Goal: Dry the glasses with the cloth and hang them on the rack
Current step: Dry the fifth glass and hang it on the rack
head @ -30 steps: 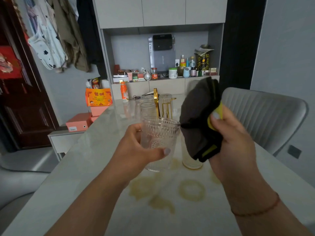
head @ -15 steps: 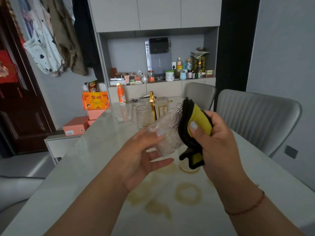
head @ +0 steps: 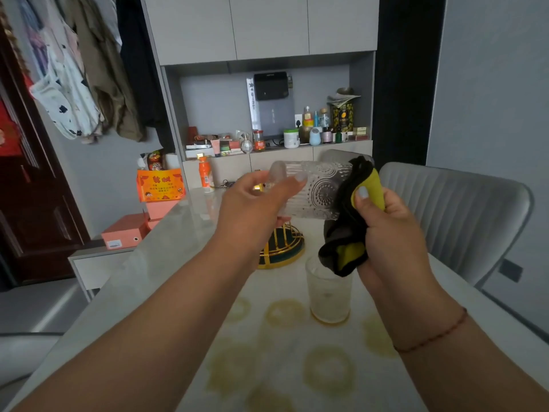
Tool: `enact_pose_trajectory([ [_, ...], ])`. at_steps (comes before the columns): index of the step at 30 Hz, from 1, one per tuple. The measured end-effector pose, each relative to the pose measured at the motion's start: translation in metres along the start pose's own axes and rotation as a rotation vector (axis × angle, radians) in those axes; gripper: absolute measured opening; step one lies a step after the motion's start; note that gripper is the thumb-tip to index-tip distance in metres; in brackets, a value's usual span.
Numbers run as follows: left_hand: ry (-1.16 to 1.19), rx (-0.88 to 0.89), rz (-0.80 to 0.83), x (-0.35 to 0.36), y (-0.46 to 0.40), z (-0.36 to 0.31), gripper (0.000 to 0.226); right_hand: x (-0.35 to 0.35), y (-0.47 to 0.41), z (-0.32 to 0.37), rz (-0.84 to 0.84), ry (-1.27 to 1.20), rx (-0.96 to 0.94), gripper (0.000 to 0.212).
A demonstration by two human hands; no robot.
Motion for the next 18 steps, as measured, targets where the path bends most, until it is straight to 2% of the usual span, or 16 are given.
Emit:
enact_pose_trajectory([
  [3,-0.096,0.086,-0.020,0.005,-0.027,-0.015,0.052,-0.016,-0.016,-0.006,-0.147,0.007,0.018,0.009],
  [6,-0.218,0.163,-0.074,0.005,-0.060,-0.025,0.077,-0.027,-0.028,-0.014,-0.207,-0.006,0.073,0.011],
  [8,-0.283,0.210,-0.106,0.005,-0.080,-0.031,0.084,-0.028,-0.032,-0.023,-0.200,-0.068,0.142,0.022],
  [10,-0.369,0.262,-0.129,0.009,-0.097,-0.035,0.078,-0.029,-0.035,-0.034,-0.211,-0.194,0.213,0.040],
  [12,-0.457,0.316,-0.157,0.014,-0.114,-0.037,0.073,-0.029,-0.035,-0.046,-0.229,-0.309,0.287,0.050],
  [18,-0.735,0.422,-0.132,0.038,-0.157,-0.030,0.072,-0.031,-0.025,-0.049,-0.210,-0.368,0.295,0.047],
])
Point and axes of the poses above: each hand's wrist, its own y-axis away from the middle knuckle, its own x-axis out of the palm, z = x × y, the point moved 9 cm from there along -y, towards the middle knuckle, and after that the axes turned 1 degree about -z, right-handed, at the moved point
